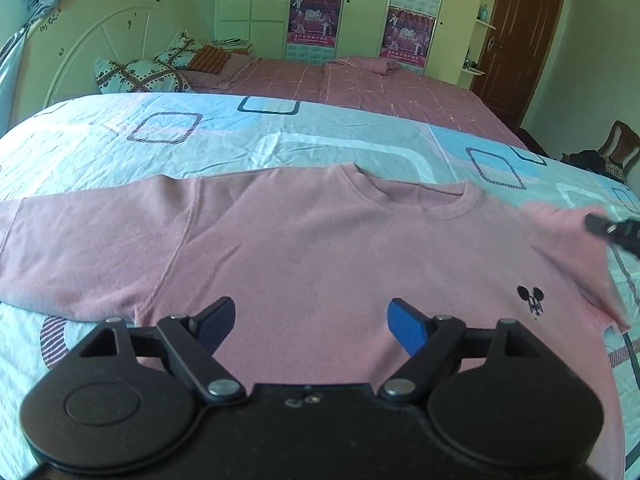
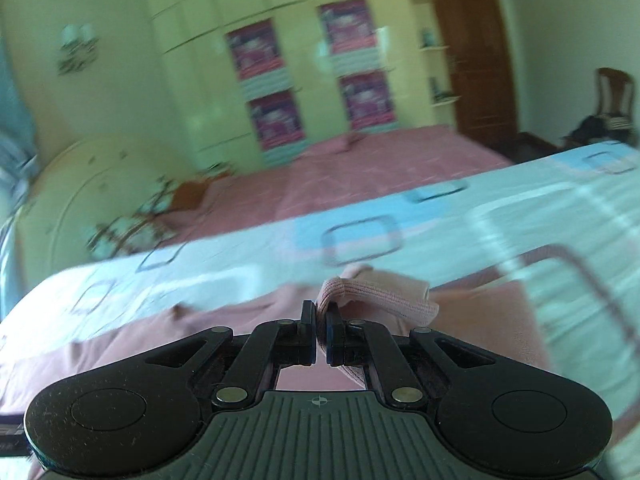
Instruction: Fold small clothes
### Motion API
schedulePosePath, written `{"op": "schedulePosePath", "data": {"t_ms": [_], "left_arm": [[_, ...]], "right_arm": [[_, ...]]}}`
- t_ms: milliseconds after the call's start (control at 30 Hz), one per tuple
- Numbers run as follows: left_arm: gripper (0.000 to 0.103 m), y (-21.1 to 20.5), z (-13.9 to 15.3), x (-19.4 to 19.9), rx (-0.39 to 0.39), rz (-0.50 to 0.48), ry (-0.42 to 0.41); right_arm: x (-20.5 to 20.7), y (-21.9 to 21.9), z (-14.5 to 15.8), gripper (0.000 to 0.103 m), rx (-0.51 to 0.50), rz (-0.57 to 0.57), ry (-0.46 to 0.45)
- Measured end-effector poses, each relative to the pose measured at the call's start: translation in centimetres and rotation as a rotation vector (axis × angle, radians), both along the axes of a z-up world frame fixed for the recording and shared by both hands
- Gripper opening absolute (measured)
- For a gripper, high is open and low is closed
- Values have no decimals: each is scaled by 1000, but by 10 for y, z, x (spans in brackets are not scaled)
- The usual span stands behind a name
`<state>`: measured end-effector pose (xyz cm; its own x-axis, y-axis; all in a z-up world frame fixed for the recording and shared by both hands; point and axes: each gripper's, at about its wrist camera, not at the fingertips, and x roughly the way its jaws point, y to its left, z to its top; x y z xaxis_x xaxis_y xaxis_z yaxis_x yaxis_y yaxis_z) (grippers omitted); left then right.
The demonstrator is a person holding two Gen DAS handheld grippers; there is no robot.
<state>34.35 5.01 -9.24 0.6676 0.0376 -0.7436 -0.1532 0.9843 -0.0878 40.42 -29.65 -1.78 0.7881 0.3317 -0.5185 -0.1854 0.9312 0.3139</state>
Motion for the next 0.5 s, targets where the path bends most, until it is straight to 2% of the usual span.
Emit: {"op": "schedulePosePath", "data": {"t_ms": [100,233,267,333,367,400,500], "left_arm": [[84,10,-6,8,-15,-14,8],[89,9,-11,20,-55,-54,9],[90,6,-12,24,-66,-67,8],[90,-4,-15,32,-88,-108,6],[90,-11,-17,36,-95,-130,8],[91,-19,-20,40,-102,-155,9],[94,-40,-35,54,-150,-212,32]], "right_arm": [[3,54,-25,4,-20,108,68],[-3,92,-48,6,-56,179,128],[-4,94,-50,10,-53,191,135],[-13,88,-53,38,-30,205,136],[-18,85,-52,58,-32,202,124],[-24,80,-50,61,-44,189,105],[-45,53,-40,61,-118,132,63]]}}
